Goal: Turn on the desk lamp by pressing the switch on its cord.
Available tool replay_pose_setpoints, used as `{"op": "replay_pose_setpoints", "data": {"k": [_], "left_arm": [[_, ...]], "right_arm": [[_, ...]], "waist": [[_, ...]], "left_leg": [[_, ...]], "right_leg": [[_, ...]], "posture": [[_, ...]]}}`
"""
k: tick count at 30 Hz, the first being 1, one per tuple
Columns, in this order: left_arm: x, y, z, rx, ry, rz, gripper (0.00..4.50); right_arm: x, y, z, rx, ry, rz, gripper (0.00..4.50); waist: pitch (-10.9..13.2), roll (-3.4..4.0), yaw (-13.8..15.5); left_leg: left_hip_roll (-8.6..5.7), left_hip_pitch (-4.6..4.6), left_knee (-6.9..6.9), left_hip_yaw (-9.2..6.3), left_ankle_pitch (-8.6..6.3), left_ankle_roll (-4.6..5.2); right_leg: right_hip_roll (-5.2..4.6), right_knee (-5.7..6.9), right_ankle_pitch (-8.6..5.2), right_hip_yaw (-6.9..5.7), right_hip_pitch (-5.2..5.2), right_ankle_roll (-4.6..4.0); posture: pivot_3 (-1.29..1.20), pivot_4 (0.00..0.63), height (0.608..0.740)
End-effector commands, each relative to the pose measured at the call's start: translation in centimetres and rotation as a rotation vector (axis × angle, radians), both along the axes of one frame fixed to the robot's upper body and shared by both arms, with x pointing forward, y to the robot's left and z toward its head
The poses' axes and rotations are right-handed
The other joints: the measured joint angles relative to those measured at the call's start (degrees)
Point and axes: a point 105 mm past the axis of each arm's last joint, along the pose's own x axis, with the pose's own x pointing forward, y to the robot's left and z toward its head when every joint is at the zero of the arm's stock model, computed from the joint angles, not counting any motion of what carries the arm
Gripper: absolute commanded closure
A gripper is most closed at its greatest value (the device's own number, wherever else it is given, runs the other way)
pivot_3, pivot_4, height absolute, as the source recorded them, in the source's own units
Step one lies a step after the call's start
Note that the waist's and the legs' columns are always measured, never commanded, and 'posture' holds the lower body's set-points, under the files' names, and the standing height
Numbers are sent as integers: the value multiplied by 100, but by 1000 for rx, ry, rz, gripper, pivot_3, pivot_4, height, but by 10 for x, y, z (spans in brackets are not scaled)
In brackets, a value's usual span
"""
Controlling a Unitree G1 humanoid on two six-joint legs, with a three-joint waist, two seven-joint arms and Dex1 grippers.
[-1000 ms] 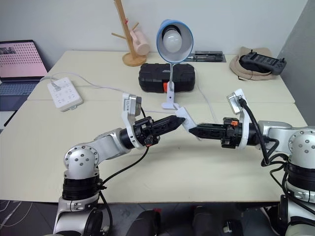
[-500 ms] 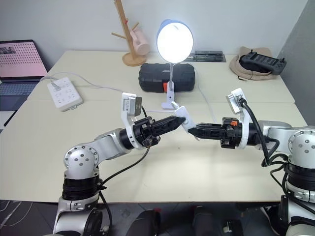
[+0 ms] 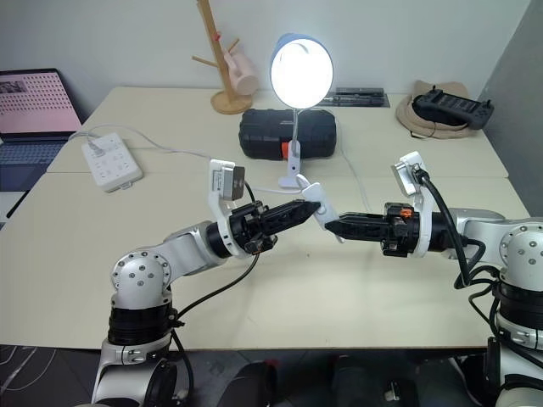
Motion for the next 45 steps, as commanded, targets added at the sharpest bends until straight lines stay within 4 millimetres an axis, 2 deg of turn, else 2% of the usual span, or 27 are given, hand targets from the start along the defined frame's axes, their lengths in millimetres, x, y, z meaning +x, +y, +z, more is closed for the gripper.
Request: {"op": "replay_pose_setpoints", "data": {"k": [1,5,10,14,18,21,23,26,31,33,34,38,40,43,45], "left_arm": [[-2,2,9,-21,-43,5,2580],[0,4,6,8,-43,22,1864],[3,25,-3,126,-76,86,801],[6,41,-8,208,-101,137,54],[8,69,-17,478,-280,212,54],[20,83,-18,678,-474,278,54],[23,86,-21,735,-525,275,54],[26,86,-19,723,-554,277,54],[24,86,-23,745,-574,245,54],[24,85,-22,734,-570,241,0],[25,85,-22,732,-572,241,0],[31,85,-22,739,-577,259,0],[32,84,-23,741,-576,255,0],[36,83,-22,740,-576,256,0],[41,84,-17,738,-574,260,0]], "right_arm": [[-3,2,7,-1,-45,10,4128],[-1,1,8,-4,-45,7,4128],[8,0,6,-37,-63,-16,4128],[21,-3,-1,-136,-140,-47,4128],[75,-12,-33,-427,-336,-209,4128],[96,-21,-65,-688,-495,-186,4128],[103,-21,-76,-764,-544,-155,4128],[105,-20,-85,-821,-592,-86,4128],[105,-13,-95,-838,-583,-19,4128],[105,-14,-95,-833,-576,-21,3418],[105,-15,-95,-831,-575,-23,3364],[101,-20,-91,-797,-536,-20,2310],[100,-23,-89,-794,-531,-25,1919],[98,-26,-77,-746,-508,-69,1246],[89,-32,-65,-708,-495,-92,789]], "waist": [[0,0,0],[0,0,-1],[1,0,-11],[4,2,-14],[6,1,-43],[9,2,-20],[13,5,0],[18,4,19],[21,3,-3],[21,4,-4],[22,4,-7],[22,5,-6],[22,5,-8],[22,5,-3],[22,5,1]], "left_leg": [[0,0,0,0,0,0],[0,-1,-1,-1,0,0],[1,0,-2,0,0,0],[2,-1,-4,3,0,0],[11,-1,-13,3,0,0],[11,-3,-14,7,0,0],[11,-8,-13,6,0,-1],[7,-15,-12,7,1,-1],[18,-17,-12,-5,0,-2],[19,-15,-12,-9,0,-1],[18,-15,-12,-10,0,-1],[15,-15,-10,-12,0,0],[11,-15,-10,-13,0,0],[11,-15,-10,-16,0,0],[11,-16,-10,-21,0,1]], "right_leg": [[0,-1,0,0,0,0],[0,-2,0,-1,0,0],[2,-3,0,0,-1,0],[4,-5,0,0,-5,0],[13,-27,1,2,-7,3],[13,-38,7,5,-8,5],[13,-46,8,2,-8,7],[-4,-48,8,4,-10,7],[-21,-46,11,7,-12,11],[-20,-45,11,5,-11,11],[-20,-44,11,4,-11,11],[-20,-41,11,2,-11,11],[-20,-41,11,1,-10,11],[-21,-41,11,2,-10,11],[-23,-40,11,0,-10,11]], "posture": [[0,150,740],[0,150,740],[0,150,740],[0,150,740],[0,150,740],[0,150,740],[0,150,740],[0,150,740],[0,150,740],[0,150,740],[0,150,740],[0,150,740],[0,150,740],[0,150,740],[0,150,740]]}}
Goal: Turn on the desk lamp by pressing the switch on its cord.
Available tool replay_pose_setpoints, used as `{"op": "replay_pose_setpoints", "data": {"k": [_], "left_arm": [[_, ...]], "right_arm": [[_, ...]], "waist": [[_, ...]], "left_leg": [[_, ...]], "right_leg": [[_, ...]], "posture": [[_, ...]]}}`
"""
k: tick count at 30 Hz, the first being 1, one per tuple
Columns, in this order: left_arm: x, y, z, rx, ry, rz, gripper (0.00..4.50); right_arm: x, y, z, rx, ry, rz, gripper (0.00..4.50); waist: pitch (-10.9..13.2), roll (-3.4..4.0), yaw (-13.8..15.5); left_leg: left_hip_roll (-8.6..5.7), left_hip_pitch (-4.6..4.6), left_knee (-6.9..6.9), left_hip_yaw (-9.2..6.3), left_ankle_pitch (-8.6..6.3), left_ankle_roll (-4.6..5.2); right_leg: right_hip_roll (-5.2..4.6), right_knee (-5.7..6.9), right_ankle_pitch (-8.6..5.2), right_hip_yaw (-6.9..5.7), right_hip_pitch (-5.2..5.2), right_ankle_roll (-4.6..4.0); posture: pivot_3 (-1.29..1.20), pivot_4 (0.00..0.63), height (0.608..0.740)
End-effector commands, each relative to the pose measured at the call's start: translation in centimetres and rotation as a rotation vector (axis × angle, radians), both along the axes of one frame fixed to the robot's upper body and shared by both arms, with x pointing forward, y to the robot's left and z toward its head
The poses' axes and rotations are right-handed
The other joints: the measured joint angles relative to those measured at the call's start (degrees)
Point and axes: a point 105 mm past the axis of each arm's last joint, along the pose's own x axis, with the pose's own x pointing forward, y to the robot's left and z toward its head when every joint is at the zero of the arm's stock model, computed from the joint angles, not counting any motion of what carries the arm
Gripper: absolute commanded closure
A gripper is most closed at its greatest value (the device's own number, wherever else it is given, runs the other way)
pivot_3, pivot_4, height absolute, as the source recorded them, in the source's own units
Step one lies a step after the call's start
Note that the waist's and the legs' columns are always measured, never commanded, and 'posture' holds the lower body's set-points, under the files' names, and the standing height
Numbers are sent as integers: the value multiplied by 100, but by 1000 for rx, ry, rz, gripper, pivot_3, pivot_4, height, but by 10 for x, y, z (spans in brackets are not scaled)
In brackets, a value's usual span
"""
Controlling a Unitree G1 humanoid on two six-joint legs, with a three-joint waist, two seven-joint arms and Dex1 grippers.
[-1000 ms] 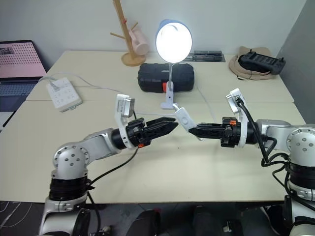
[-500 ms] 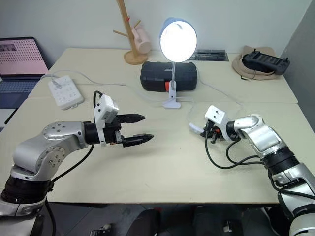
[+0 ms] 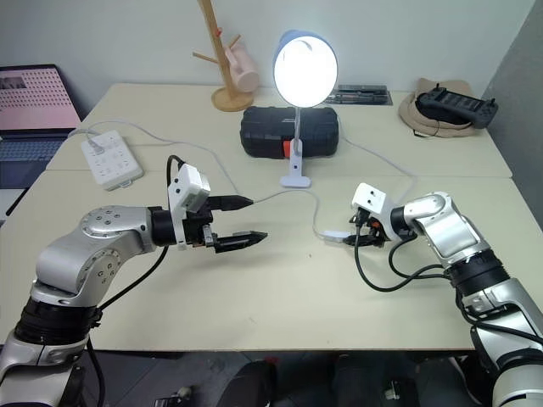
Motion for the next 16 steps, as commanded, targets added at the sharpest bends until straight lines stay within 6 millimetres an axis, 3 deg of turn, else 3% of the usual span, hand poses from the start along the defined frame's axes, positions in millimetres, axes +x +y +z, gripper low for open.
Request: {"op": "replay_pose_setpoints", "data": {"k": [1,4,9,12,16], "left_arm": [[7,1,19,-5,-47,-10,0],[11,8,22,24,-51,-9,0],[18,25,28,87,-60,-24,0],[20,27,30,99,-65,-28,0],[25,29,34,101,-75,-22,0]], "right_arm": [[-16,-10,37,91,-38,-12,672],[-38,-21,50,105,-38,-22,85],[-72,-37,64,130,-87,-77,40],[-80,-37,65,153,-84,-94,40],[-77,-34,59,213,-117,-184,40]], "waist": [[0,0,6],[1,1,32],[1,0,10],[1,1,-20],[1,0,-21]], "left_leg": [[-1,-1,1,0,0,0],[-2,-5,1,-8,0,0],[-11,-2,0,-5,-2,3],[-12,4,1,4,-2,3],[-5,8,3,17,-1,4]], "right_leg": [[0,0,0,0,0,0],[-3,1,0,-7,1,0],[-1,0,0,-9,4,0],[11,1,0,-2,5,1],[25,2,0,1,6,2]], "posture": [[0,150,740],[0,150,740],[0,150,740],[0,150,740],[0,150,740]]}}
